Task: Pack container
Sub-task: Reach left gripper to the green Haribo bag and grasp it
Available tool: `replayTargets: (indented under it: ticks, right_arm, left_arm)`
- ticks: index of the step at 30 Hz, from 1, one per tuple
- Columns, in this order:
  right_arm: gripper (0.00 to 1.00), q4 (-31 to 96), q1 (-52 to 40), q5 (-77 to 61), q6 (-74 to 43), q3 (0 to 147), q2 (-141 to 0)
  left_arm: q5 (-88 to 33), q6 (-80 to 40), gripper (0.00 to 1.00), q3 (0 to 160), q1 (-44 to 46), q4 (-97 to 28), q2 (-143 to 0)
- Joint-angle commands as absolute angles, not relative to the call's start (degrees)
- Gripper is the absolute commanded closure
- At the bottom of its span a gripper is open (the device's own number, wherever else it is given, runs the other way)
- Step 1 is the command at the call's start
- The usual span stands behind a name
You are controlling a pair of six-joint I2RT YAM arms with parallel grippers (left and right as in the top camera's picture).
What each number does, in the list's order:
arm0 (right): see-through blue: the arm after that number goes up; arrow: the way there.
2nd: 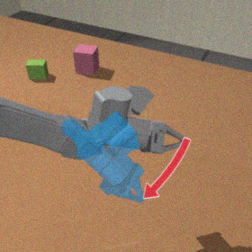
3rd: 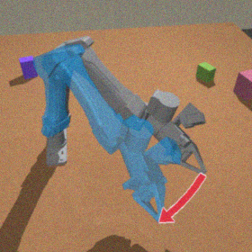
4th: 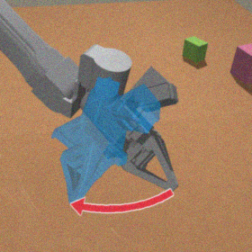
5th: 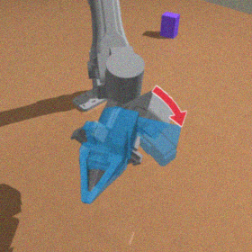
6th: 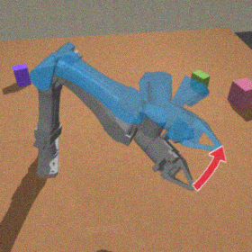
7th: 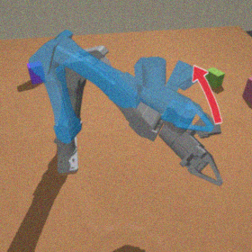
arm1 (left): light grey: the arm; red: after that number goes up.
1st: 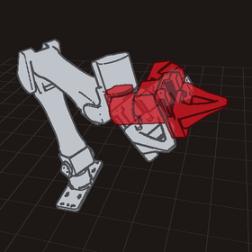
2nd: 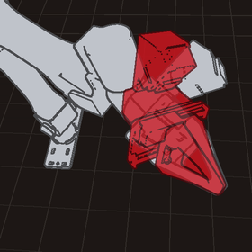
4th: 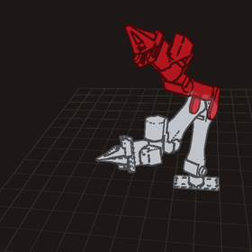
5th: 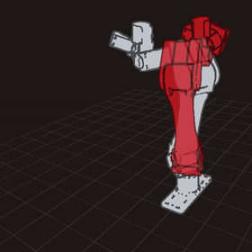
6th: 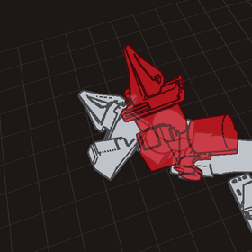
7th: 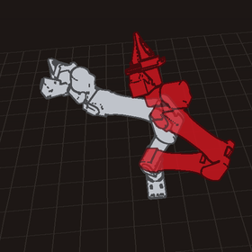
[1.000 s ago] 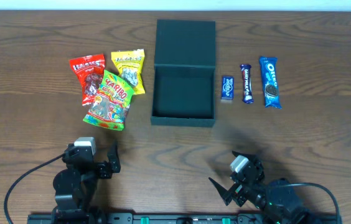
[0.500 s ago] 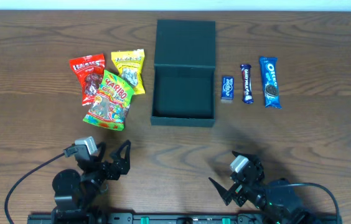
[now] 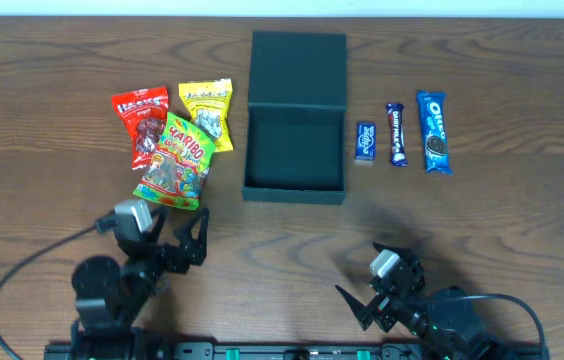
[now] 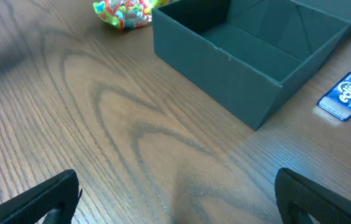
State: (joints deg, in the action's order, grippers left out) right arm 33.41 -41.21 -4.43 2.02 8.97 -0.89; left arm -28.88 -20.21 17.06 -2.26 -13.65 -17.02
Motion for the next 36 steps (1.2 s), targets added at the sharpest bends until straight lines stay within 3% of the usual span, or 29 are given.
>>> replayTargets:
  ticks: [1, 9, 19, 27, 36]
  right_arm:
    - [0.01, 33.39, -41.76, -3.86, 2.85, 8.64, -0.32]
    - [0.01, 33.41, -41.76, -3.86, 2.85, 8.64, -0.32]
    - [0.01, 33.39, -41.76, -3.86, 2.83, 8.64, -0.32]
    - [0.01, 33.41, -41.76, -3.86, 2.83, 8.64, -0.32]
    - [0.01, 33.39, -41.76, -3.86, 2.83, 8.64, -0.32]
  left_arm:
    - [-24.43, -10.48, 0.05, 22.65, -2.61, -13.56, -25.93]
    - [-18.92, -1.08, 0.05, 30.65, -2.61, -5.89, -48.05]
    - [-15.84, 7.99, 0.05, 34.57, -2.57, 0.47, -64.58]
    - [-19.62, 5.78, 0.05, 34.61, -2.61, 4.58, -68.45]
    - [-14.15, 5.8, 0.04, 34.61, -2.61, 6.46, -77.1]
